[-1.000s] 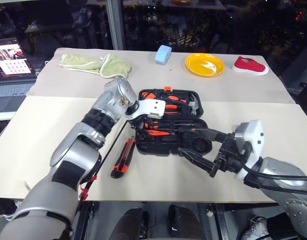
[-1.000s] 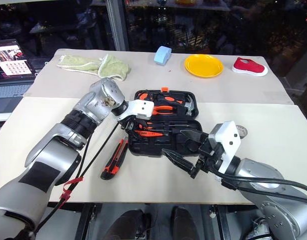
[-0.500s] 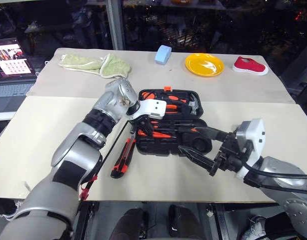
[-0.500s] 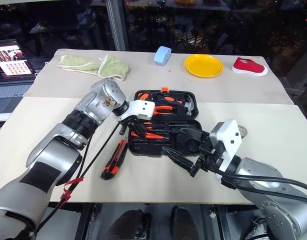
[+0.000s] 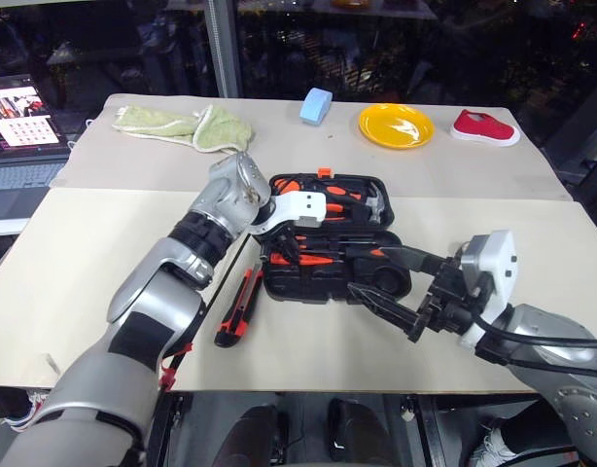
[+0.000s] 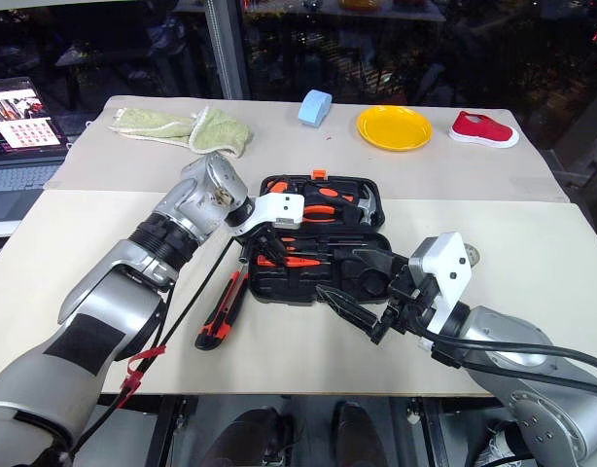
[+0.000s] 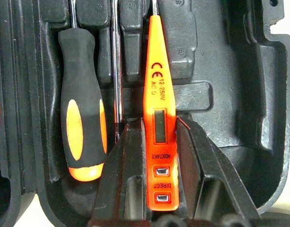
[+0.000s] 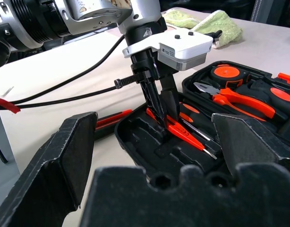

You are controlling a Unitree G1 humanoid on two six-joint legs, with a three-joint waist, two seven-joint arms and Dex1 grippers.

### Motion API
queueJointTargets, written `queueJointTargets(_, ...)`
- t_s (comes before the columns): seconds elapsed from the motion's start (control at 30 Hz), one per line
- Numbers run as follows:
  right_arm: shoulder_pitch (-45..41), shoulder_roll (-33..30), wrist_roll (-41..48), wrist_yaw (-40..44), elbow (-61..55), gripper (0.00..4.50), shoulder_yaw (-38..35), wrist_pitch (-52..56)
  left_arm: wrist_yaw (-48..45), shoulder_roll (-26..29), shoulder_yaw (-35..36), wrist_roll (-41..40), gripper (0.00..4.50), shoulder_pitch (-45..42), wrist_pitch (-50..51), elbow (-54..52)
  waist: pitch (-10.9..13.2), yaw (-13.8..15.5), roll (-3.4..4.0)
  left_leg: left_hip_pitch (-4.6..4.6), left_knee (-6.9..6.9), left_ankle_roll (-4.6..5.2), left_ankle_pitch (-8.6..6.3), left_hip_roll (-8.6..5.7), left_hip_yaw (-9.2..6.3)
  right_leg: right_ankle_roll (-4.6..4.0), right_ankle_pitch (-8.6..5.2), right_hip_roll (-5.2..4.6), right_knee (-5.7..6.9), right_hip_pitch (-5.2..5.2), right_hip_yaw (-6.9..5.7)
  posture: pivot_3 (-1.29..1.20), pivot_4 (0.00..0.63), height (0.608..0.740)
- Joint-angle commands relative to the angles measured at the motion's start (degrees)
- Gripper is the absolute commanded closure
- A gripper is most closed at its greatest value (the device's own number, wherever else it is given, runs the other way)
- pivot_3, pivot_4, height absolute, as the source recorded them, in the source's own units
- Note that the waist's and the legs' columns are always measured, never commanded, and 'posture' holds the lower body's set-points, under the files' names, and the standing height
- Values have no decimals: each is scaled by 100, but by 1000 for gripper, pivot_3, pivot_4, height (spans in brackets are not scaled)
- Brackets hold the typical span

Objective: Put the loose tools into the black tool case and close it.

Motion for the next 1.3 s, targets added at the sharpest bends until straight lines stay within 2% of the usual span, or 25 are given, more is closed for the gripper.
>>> queueJointTargets(0.03, -68, -45, 43, 52, -92, 0, -99, -111, -44, 54, 65, -56, 2012, 9, 97, -293, 0, 0, 0, 0, 0, 0, 0, 0, 0, 0, 0, 0, 0, 0, 0, 0, 150, 732)
queueJointTargets(0.2, -67, -38, 60, 47, -94, 0, -87, -104, -324, 436, 485, -456, 204, -26, 456, -885, 0, -8, 0, -1, 0, 0, 0, 0, 0, 0, 0, 0, 0, -2, 1, 0, 150, 732)
queueJointTargets(0.37, -25, -56, 99, 53, -89, 0, -143, -94, -221, 741, 1014, -949, 204, 166, 846, -1253, -1, -52, 1, 4, -2, -2, 0, 0, 0, 0, 0, 1, 3, -2, 3, 0, 150, 732)
queueJointTargets(0.4, -8, -63, 108, 57, -93, 0, -158, -91, -154, 778, 1115, -1031, 766, 248, 837, -1269, -1, -50, 2, 5, -2, -2, 0, 0, 0, 0, 0, 1, 4, -1, 3, 0, 150, 732)
queueJointTargets(0.47, 18, -75, 143, 59, -101, 0, -189, -79, 16, 794, 1319, -1206, 1343, 426, 843, -1277, -1, -55, 3, 12, -3, -2, 0, 0, 0, 0, 0, 1, 4, 4, 3, 0, 150, 732)
queueJointTargets(0.73, 17, -185, 220, 69, -48, 0, -212, -40, 777, 389, 1907, -1876, 4342, 1500, 351, -1618, -1, -24, 3, 14, -1, -6, 2, -1, 0, 0, 0, -1, 6, 5, 3, 0, 150, 732)
queueJointTargets(0.77, 25, -197, 225, 76, -47, 0, -221, -37, 828, 386, 1922, -1913, 4468, 1578, 311, -1650, -1, -26, 3, 14, -1, -6, 1, -1, 1, 0, 0, -1, 7, 4, 5, 0, 150, 732)
queueJointTargets(1.03, 71, -236, 207, 51, -45, 0, -214, -18, 1694, 204, 2246, -2200, 4468, 2006, 501, -1710, -2, -18, 4, 23, -9, -12, 4, -1, 1, -1, 0, -1, 6, 8, 9, 0, 150, 732)
queueJointTargets(1.3, 40, -262, 212, 86, 21, 0, -182, -8, 1910, 263, 2103, -2187, 4468, 2357, 209, -1803, -2, -17, 4, 23, -9, -12, 4, -1, 1, -2, 1, -1, 8, 8, 9, 0, 150, 732)
